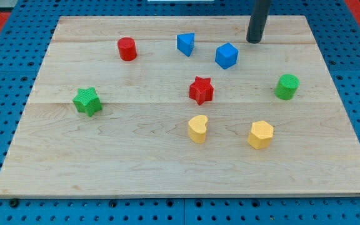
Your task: Slide the yellow heart to the yellow hexagon
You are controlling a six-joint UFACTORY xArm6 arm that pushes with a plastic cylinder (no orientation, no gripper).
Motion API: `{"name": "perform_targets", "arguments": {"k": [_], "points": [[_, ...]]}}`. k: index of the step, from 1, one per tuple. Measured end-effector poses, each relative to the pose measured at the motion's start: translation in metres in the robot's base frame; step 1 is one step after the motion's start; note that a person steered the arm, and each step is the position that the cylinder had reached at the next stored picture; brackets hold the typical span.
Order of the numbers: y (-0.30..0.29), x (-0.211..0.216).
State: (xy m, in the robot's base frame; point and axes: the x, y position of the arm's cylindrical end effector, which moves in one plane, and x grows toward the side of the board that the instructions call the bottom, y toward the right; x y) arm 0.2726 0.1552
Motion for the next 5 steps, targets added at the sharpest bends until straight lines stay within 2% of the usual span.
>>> {"name": "perform_targets", "arguments": {"k": [3,4,5], "points": [[0.028,0.003],[0.025,0.035],[0.076,0.062]]}}
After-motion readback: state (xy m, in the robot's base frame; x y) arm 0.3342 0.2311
